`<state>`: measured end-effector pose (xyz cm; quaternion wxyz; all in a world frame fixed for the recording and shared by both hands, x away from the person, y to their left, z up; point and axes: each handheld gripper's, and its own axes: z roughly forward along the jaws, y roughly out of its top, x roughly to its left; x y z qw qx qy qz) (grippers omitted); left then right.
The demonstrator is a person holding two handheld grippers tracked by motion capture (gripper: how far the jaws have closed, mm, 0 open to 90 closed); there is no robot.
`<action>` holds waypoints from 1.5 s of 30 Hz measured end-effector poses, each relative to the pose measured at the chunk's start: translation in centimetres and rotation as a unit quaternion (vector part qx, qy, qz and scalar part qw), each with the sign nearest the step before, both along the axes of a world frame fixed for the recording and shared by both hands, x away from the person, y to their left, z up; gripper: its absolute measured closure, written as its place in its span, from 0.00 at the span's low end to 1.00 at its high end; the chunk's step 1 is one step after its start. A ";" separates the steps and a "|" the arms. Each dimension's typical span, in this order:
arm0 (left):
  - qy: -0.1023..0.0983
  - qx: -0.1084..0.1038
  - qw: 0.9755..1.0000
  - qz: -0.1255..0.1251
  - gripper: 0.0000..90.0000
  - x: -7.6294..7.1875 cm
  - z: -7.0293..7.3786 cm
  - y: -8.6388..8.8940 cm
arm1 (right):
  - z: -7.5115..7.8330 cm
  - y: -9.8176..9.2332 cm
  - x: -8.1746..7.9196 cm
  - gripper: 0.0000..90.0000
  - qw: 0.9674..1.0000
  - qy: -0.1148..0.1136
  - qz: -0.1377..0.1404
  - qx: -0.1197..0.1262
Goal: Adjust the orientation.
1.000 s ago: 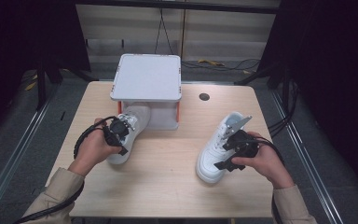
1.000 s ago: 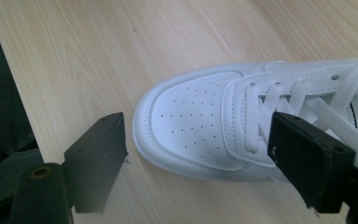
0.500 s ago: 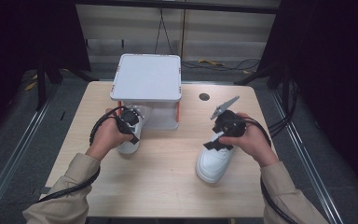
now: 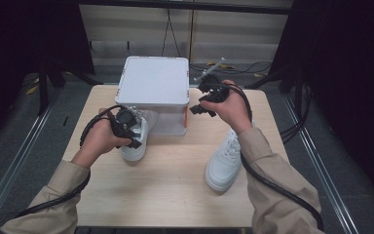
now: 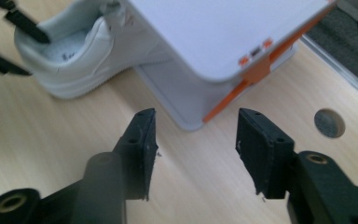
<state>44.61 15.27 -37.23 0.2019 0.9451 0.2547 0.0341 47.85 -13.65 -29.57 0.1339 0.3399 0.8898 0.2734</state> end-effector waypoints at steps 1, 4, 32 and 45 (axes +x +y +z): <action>-0.005 0.001 1.000 -0.005 0.62 -0.2 0.3 0.2 | 0.2 0.8 0.5 0.59 1.000 -0.004 0.003 0.004; -0.008 0.004 1.000 -0.009 0.71 -0.7 0.4 0.7 | 0.2 2.6 1.8 0.70 1.000 -0.001 -0.006 0.019; 0.007 0.019 0.999 -0.029 1.00 -1.4 -4.5 0.0 | -2.9 6.0 5.5 1.00 0.998 -0.002 -0.054 0.021; -0.032 -0.014 0.999 -0.019 1.00 1.0 -3.8 -1.4 | -3.0 5.9 5.7 1.00 0.997 0.008 -0.067 0.038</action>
